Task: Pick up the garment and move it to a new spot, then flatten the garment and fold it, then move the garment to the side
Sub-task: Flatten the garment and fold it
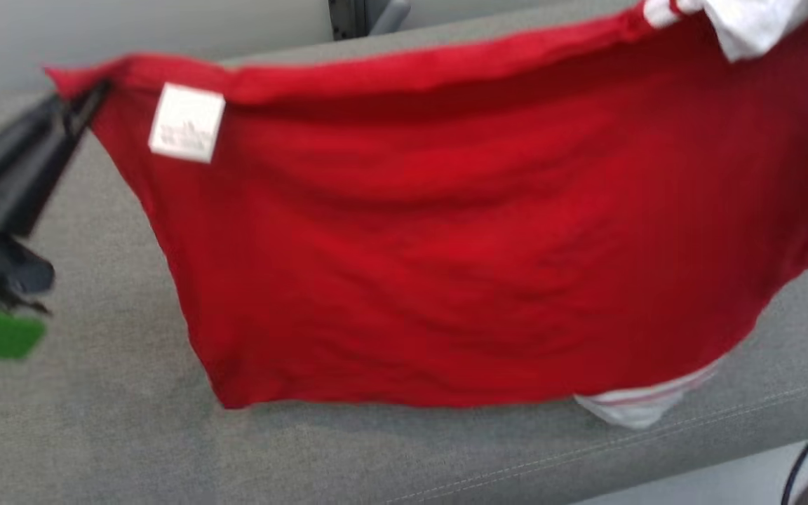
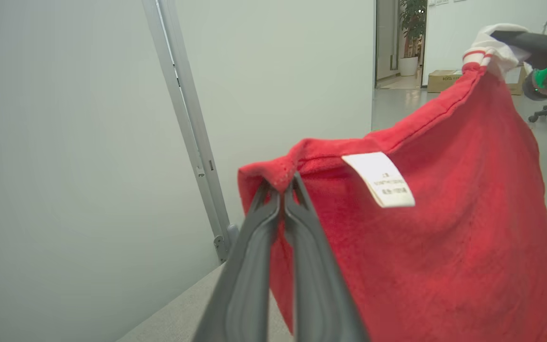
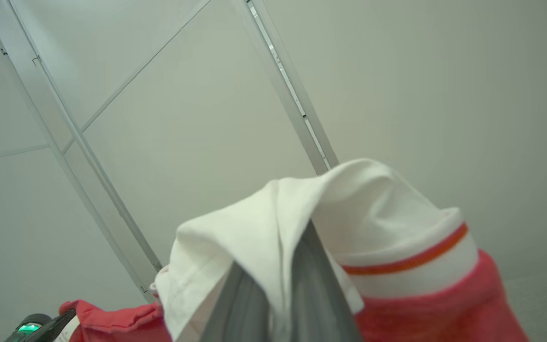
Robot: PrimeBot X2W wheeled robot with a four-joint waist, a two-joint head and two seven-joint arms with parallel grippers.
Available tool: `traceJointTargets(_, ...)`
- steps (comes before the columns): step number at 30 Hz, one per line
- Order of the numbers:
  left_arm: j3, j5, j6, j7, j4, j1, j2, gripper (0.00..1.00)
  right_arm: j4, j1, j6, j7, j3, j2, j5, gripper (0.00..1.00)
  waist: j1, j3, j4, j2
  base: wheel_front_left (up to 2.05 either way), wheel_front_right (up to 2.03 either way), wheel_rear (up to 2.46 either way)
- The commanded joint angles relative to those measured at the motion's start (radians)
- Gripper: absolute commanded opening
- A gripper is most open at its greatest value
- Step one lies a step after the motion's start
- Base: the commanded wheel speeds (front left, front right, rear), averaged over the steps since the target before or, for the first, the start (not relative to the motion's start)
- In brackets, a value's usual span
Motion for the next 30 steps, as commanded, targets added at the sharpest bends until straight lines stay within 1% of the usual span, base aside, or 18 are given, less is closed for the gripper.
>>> traceJointTargets(1,0.003,-0.003,-0.014,0.015,0.034,-0.073,-0.014,0.00,0.036,-0.071,0.000,0.006,0.004,0.018,-0.039,0.00,0.0000,0.181,-0.001,0.0077,0.00,0.00,0.00)
traceJointTargets(4,-0.013,0.023,-0.044,0.055,0.182,-0.291,-0.058,0.00,0.184,-0.289,0.000,-0.009,0.026,0.077,-0.157,0.00,0.0000,0.274,0.002,0.0077,0.00,0.00,0.00)
traceJointTargets(6,-0.032,0.065,-0.056,0.062,0.308,-0.447,-0.098,0.00,0.311,-0.444,0.000,-0.057,0.022,0.096,-0.240,0.00,0.0000,0.329,0.001,0.0077,0.00,0.00,0.00)
traceJointTargets(8,-0.063,0.113,-0.062,0.046,0.444,-0.588,-0.144,0.00,0.453,-0.587,0.000,-0.135,0.011,0.107,-0.316,0.00,0.0000,0.367,0.002,0.0077,0.00,0.00,0.00)
traceJointTargets(9,-0.077,0.141,-0.063,0.032,0.511,-0.651,-0.167,0.00,0.530,-0.650,0.000,-0.176,0.018,0.108,-0.323,0.00,0.0000,0.381,0.004,0.0077,0.00,0.00,0.00)
traceJointTargets(11,-0.095,0.184,-0.064,-0.015,0.655,-0.780,-0.209,0.00,0.686,-0.777,0.000,-0.299,0.035,0.109,-0.359,0.00,0.0000,0.404,0.006,0.0077,0.00,0.00,0.00)
traceJointTargets(12,-0.103,0.217,-0.063,-0.045,0.712,-0.839,-0.224,0.00,0.752,-0.833,0.000,-0.357,0.055,0.110,-0.369,0.00,0.0000,0.416,0.005,0.0077,0.00,0.00,0.00)
traceJointTargets(13,-0.107,0.240,-0.063,-0.080,0.774,-0.898,-0.239,0.00,0.825,-0.887,-0.001,-0.423,0.055,0.108,-0.377,0.00,0.0000,0.428,0.004,0.0077,0.00,0.00,0.00)
traceJointTargets(15,-0.124,0.291,-0.064,-0.160,0.878,-0.978,-0.275,0.00,0.955,-0.967,-0.001,-0.533,0.068,0.105,-0.401,0.00,0.0000,0.444,0.007,0.0077,0.00,0.00,0.00)
traceJointTargets(17,-0.141,0.323,-0.064,-0.226,0.972,-1.025,-0.310,0.00,1.061,-1.029,-0.001,-0.626,0.097,0.106,-0.393,0.00,0.0000,0.451,0.011,0.0077,0.00,0.00,0.00)
traceJointTargets(18,-0.158,0.327,-0.064,-0.249,0.998,-1.043,-0.324,0.00,1.107,-1.051,-0.001,-0.666,0.116,0.107,-0.380,0.00,0.0000,0.455,0.011,0.0077,0.00,0.00,0.00)
traceJointTargets(20,-0.192,0.323,-0.065,-0.273,1.035,-1.050,-0.341,0.00,1.181,-1.068,-0.001,-0.712,0.164,0.108,-0.323,0.00,0.0000,0.466,0.014,0.0077,0.00,0.00,0.00)
traceJointTargets(23,-0.228,0.298,-0.065,-0.285,1.048,-0.978,-0.357,0.00,1.259,-1.002,-0.001,-0.750,0.242,0.109,-0.246,0.00,0.0000,0.469,0.015,0.0077,0.00,0.00,0.00)
traceJointTargets(26,-0.226,0.301,-0.065,-0.285,0.997,-0.851,-0.349,0.00,1.281,-0.882,0.000,-0.768,0.329,0.109,-0.194,0.00,0.0000,0.454,0.015,0.0077,0.00,0.00,0.00)
traceJointTargets(30,-0.205,0.315,-0.065,-0.285,0.921,-0.618,-0.331,0.00,1.242,-0.675,0.000,-0.774,0.398,0.109,-0.166,0.00,0.0000,0.410,0.019,0.0077,0.00,0.00,0.00)
